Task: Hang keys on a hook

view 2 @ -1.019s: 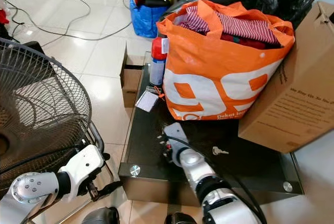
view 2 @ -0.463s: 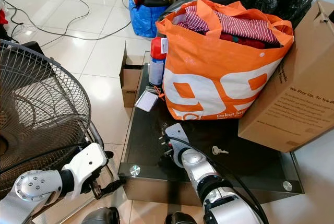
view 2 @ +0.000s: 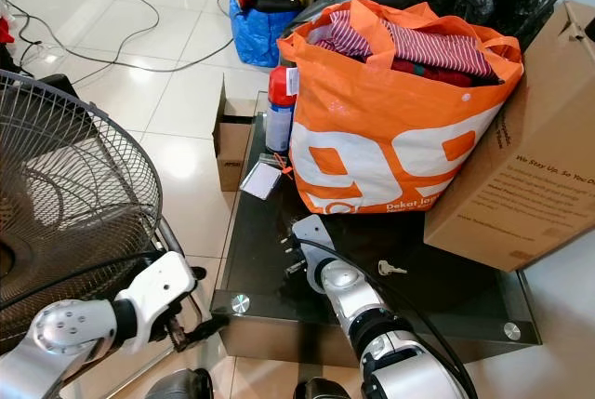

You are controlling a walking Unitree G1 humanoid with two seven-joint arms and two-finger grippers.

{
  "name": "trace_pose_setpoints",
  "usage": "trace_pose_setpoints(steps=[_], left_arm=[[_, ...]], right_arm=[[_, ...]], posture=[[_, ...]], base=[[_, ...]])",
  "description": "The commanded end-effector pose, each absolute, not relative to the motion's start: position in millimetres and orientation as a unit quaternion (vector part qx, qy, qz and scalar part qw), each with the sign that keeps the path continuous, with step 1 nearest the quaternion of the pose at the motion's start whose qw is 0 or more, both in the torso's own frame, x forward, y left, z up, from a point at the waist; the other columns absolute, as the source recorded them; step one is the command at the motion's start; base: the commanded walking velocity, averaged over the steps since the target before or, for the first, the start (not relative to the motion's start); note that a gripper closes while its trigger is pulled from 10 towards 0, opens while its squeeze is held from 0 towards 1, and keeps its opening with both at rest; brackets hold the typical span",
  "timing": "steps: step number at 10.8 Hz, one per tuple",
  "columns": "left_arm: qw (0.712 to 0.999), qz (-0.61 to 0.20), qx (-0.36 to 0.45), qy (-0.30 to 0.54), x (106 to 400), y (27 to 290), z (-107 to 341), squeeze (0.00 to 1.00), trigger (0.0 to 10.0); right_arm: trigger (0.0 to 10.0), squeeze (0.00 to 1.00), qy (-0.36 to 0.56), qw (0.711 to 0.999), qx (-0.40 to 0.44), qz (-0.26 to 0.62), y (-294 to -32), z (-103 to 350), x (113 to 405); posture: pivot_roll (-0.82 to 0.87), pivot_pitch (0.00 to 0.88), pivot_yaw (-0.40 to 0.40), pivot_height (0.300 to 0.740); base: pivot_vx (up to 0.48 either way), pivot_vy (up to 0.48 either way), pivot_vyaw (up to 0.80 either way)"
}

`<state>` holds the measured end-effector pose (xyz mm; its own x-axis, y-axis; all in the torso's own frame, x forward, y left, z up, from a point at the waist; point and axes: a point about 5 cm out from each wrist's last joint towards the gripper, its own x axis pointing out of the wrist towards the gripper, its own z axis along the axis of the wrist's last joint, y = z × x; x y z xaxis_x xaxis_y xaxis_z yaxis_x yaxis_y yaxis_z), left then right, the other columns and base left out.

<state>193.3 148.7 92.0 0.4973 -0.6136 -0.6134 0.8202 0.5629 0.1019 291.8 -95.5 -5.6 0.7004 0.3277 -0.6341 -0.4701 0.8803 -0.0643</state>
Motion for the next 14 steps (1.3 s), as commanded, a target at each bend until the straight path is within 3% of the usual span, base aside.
trace_pose_setpoints(steps=[1,2,3,4,5,9,10,14], left_arm=[[0.841,-0.429,0.191,0.27,192.9,147.4,89.4,0.0,10.0],[0.84,-0.43,0.193,0.268,194.2,146.6,89.4,0.0,10.0],[0.84,-0.431,0.194,0.267,195.3,146.3,89.5,0.0,10.0],[0.84,-0.431,0.194,0.267,195.6,146.1,89.3,0.0,10.0],[0.839,-0.433,0.195,0.266,195.8,145.3,89.1,0.0,10.0],[0.839,-0.436,0.196,0.261,198.7,142.0,87.7,0.0,10.0],[0.838,-0.437,0.197,0.259,199.5,141.0,87.4,0.0,10.0],[0.837,-0.44,0.198,0.257,200.8,139.6,87.3,0.0,10.0]], right_arm=[[0.0,0.0,0.331,0.913,-0.112,0.211,-102.1,-6.5,292.0],[2.5,0.0,0.33,0.913,-0.118,0.208,-103.6,-6.1,292.5],[10.0,0.0,0.333,0.913,-0.117,0.202,-106.1,-7.2,291.8],[10.0,0.93,0.335,0.915,-0.097,0.201,-106.5,-8.2,290.4],[10.0,1.0,0.332,0.917,-0.086,0.202,-106.7,-8.1,290.0],[10.0,1.0,0.328,0.912,-0.103,0.226,-110.3,-6.7,290.0],[10.0,0.0,0.335,0.904,-0.103,0.246,-110.6,-8.6,287.4],[10.0,0.0,0.344,0.9,-0.109,0.243,-117.3,-12.4,285.2]], posture=[[-0.04,0.106,-0.084,0.74],[-0.04,0.104,-0.083,0.74],[-0.04,0.102,-0.08,0.74],[-0.04,0.102,-0.08,0.74],[-0.04,0.097,-0.079,0.74],[-0.05,0.084,-0.081,0.74],[-0.05,0.077,-0.083,0.74],[-0.05,0.082,-0.082,0.74]], base=[[0.0,0.0,0.0],[0.0,0.0,0.0],[0.0,0.0,0.0],[0.0,0.0,0.0],[0.0,0.0,0.0],[0.0,0.0,0.0],[0.0,0.0,0.0],[0.0,0.0,0.0]])
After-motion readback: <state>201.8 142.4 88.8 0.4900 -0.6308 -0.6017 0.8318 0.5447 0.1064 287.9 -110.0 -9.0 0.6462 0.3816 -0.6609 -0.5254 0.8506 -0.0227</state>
